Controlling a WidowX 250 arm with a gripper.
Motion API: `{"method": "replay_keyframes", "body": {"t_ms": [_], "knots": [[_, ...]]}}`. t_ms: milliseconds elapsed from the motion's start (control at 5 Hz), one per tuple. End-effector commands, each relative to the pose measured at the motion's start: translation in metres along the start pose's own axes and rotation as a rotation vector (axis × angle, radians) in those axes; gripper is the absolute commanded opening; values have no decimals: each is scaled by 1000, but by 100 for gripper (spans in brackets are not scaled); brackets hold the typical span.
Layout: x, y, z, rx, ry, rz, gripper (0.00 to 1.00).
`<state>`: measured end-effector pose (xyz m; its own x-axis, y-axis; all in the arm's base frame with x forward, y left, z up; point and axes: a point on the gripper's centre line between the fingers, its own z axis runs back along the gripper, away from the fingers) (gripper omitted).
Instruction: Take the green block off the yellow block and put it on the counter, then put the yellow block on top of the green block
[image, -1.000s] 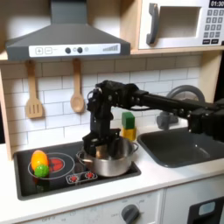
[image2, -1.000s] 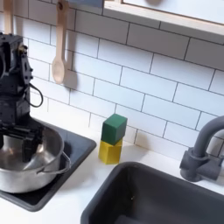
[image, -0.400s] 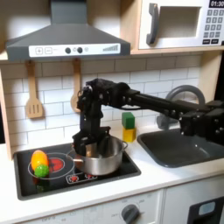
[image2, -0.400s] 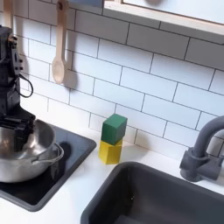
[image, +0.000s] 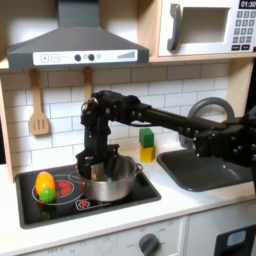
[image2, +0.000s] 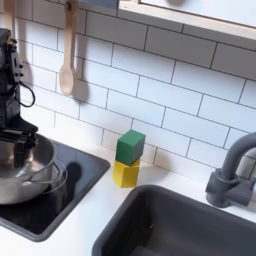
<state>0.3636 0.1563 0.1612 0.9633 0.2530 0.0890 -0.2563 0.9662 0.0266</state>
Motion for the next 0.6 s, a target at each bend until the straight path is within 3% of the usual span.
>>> {"method": "replay_keyframes", "body": {"t_ms": [0, 400], "knots": [[16, 16, -1, 10, -10, 55, 100], [31, 20, 0, 8, -23, 63, 100]]}}
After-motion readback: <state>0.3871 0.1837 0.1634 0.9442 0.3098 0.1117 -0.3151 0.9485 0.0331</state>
